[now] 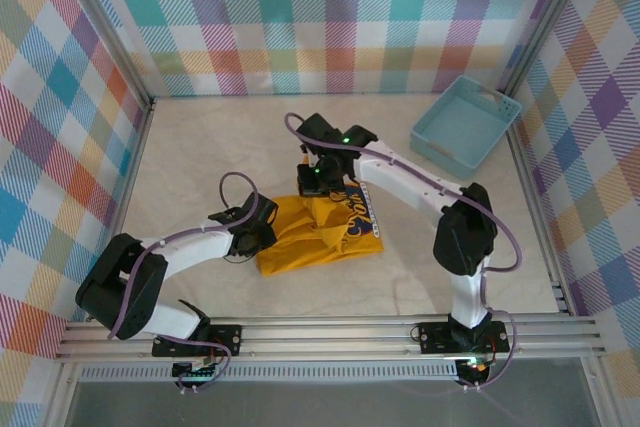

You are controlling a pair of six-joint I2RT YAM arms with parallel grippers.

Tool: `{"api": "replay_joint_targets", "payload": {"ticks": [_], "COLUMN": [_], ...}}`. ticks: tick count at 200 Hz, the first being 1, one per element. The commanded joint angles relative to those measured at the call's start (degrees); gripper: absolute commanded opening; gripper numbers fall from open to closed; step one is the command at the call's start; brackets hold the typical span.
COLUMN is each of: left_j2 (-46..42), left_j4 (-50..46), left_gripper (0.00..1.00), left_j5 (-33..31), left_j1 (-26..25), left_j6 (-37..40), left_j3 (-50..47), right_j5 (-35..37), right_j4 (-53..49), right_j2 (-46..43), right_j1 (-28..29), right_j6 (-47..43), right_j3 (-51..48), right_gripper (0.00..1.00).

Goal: Fold the inside-out t-shirt

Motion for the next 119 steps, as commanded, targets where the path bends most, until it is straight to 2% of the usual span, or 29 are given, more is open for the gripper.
{"api": "replay_joint_targets", "payload": {"ticks": [1, 41, 98, 119], "left_j2": [1.5, 1.1, -0.5, -2.3], "left_j4": [0.8, 0.7, 0.3, -0.1], "left_gripper": [0.31, 0.31, 0.31, 0.31], "left_j5": [3.6, 3.2, 2.8, 2.3], "left_j1": [-1.1, -1.4, -1.5, -1.5], "left_j6": [-1.5, -1.6, -2.1, -2.1], "left_j3": [-3.0, -3.7, -4.1, -4.6], "right_j5": [-3.4, -4.3, -2.6, -2.3], "right_j4": [2.4, 2.0, 2.8, 3.0], "right_j2": [1.3, 4.2, 6.9, 7.9], "right_j1": [1.3, 3.3, 3.7, 3.7], "right_j6": [2.5, 3.3, 3.9, 3.9], "right_j3": [3.5, 7.1, 6.8, 7.1], "right_gripper": [0.00, 0.00, 0.00, 0.03]}}
